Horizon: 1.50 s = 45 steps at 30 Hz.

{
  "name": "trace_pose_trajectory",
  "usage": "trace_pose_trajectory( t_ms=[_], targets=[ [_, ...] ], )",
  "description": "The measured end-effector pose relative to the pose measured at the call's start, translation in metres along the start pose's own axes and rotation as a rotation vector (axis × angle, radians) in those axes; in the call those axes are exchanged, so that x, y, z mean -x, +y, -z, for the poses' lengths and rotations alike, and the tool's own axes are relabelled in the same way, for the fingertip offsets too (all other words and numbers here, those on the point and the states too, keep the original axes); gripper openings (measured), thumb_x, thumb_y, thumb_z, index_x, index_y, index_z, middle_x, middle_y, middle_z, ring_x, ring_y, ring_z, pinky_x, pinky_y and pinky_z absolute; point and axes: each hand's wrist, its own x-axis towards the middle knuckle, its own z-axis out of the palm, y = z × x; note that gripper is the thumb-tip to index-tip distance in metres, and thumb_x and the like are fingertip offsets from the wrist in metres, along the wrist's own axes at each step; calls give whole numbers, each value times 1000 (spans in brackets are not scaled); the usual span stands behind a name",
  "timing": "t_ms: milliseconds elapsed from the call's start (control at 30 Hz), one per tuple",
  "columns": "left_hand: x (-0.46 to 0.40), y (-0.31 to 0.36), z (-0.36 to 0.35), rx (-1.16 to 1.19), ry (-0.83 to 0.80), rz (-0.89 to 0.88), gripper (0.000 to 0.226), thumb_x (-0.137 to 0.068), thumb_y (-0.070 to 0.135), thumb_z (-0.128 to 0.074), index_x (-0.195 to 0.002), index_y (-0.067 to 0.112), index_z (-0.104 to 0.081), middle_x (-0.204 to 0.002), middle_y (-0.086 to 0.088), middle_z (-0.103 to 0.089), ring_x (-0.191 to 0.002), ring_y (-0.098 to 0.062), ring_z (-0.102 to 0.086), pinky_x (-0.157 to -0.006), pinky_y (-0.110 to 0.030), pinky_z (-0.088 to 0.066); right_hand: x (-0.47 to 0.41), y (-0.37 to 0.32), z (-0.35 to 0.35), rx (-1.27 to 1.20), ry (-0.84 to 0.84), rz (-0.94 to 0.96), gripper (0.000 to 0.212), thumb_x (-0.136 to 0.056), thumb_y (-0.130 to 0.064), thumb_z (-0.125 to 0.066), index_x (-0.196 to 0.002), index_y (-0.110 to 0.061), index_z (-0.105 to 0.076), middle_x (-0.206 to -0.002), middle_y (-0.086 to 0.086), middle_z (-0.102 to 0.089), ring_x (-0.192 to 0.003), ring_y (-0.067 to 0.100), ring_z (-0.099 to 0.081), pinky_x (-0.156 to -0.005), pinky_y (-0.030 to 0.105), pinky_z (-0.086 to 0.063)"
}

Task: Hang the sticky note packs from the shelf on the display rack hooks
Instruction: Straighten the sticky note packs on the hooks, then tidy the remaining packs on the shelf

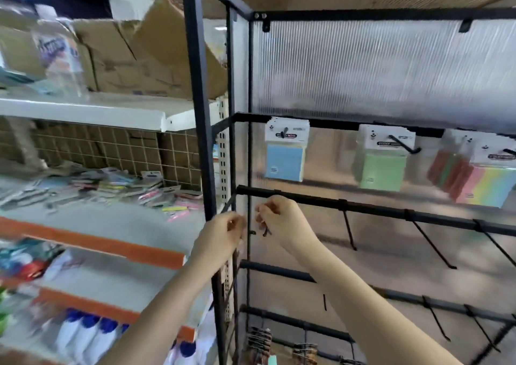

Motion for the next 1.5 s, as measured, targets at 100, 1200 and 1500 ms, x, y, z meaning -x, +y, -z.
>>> trace_pose_trajectory(
  t_ms=[100,1200,1500],
  targets=[
    [0,-29,40,-10,73,101,26,-93,23,-51,-70,27,-62,-66,7,-67,-67,-16,-65,-73,-38,-53,-5,-25,-45,55,-102,67,24,-95,-19,-50,-74,-25,-59,-75,-4,-65,-76,18,-64,-71,31,-52],
    [-76,-358,398,-365,34,270,21,-97,20,-46,-104,16,-65,-106,1,-66,-91,-16,-63,-79,-28,-49,-181,-144,-512,447,-434,141,22,-97,-23,-40,-86,-8,-51,-82,7,-58,-76,25,-53,-61,33,-36],
    [-139,-415,416,-378,59,396,25,-97,16,-42,-109,17,-63,-105,-8,-68,-90,-26,-65,-80,-40,-54,-250,-140,-587,477,-488,168,20,-97,-25,-42,-93,-12,-56,-94,6,-61,-88,25,-56,-72,36,-45]
  ],
)
